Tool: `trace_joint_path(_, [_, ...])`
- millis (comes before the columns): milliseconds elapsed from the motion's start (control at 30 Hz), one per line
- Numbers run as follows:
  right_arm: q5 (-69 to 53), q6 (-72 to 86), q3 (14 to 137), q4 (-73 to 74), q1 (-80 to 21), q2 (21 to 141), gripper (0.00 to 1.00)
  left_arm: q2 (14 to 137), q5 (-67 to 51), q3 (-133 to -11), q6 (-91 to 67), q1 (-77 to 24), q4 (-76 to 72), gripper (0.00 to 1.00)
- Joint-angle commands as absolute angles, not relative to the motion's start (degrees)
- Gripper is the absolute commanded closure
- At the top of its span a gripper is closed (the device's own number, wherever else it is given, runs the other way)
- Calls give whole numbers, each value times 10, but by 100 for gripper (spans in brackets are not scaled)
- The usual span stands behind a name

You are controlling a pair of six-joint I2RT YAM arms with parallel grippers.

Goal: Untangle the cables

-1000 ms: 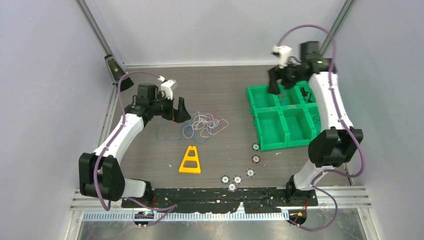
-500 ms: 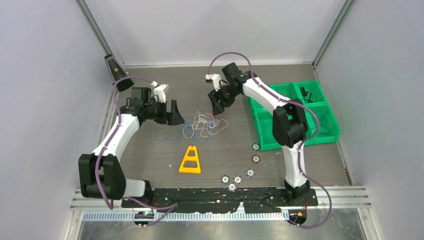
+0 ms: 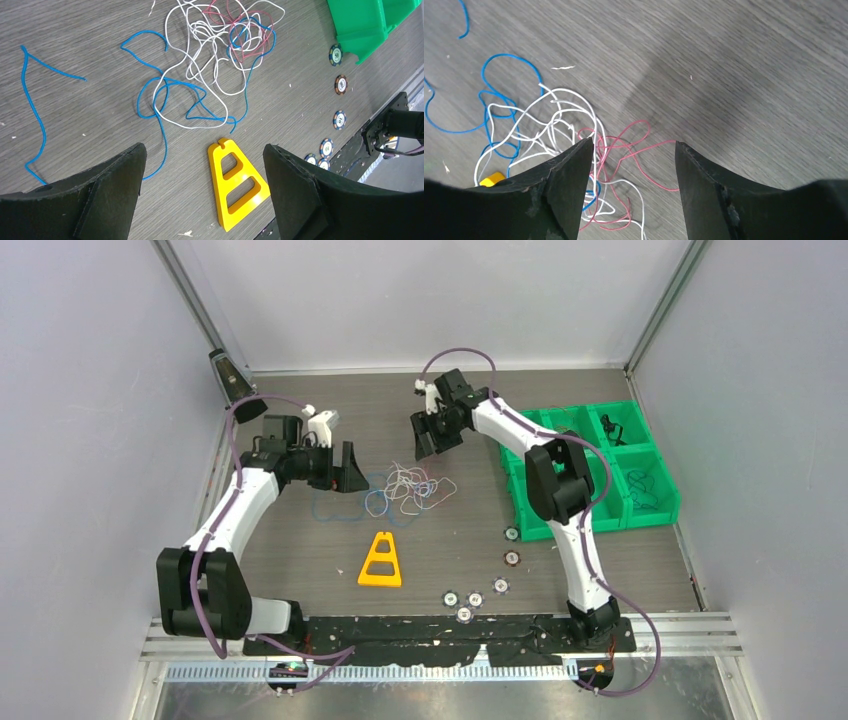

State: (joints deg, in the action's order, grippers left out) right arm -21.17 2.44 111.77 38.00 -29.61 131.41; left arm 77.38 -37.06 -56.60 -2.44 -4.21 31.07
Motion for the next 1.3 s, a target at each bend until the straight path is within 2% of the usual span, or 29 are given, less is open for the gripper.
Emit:
trace_joint_path(0, [-161, 78, 1141, 362, -304, 1323, 33, 775, -380, -581, -18, -40, 316, 11])
trace_joint_path(167, [-155, 92, 1137, 366, -304, 1337, 35, 776, -378, -584, -18, -40, 320, 11])
trace_joint_path(367, [-199, 107, 1119, 366, -310, 1339, 48, 781, -379, -593, -14, -39, 331, 11])
trace_joint_path(433, [-214, 118, 1107, 364, -310, 1335, 57, 781, -381, -596, -12, -39, 335, 11])
trace_joint_path(500, [-222, 124, 1105, 363, -310, 1331, 72, 779, -381, -597, -10, -39, 340, 11])
trace_joint_path(533, [-225, 126, 1106, 363, -310, 1329, 75, 777, -381, -596, -9, -38, 341, 11])
trace_joint_path(567, [-234, 127, 1109, 362, -310, 1323, 84, 775, -381, -594, -7, -38, 342, 11])
trace_joint_path(633, [-248, 129, 1115, 360, -311, 1310, 93, 772, -382, -594, -6, -38, 345, 11])
trace_joint_path(767, [-282, 125, 1126, 351, -310, 1263, 95, 766, -385, -598, -3, -38, 345, 11])
trace_joint_path(933, [-340, 147, 1108, 266, -307, 1167, 95, 742, -411, -600, 20, -38, 310, 7])
trace_joint_path(1000, [-359, 160, 1110, 245, -308, 1138, 95, 710, -429, -589, 20, -38, 260, 4])
trace_joint_path(1133, [-383, 174, 1126, 232, -316, 1100, 95, 627, -429, -529, -14, -40, 46, 0])
trace_joint_path(1267, [-392, 190, 1130, 209, -321, 1061, 95, 609, -411, -545, -7, -71, -37, 1])
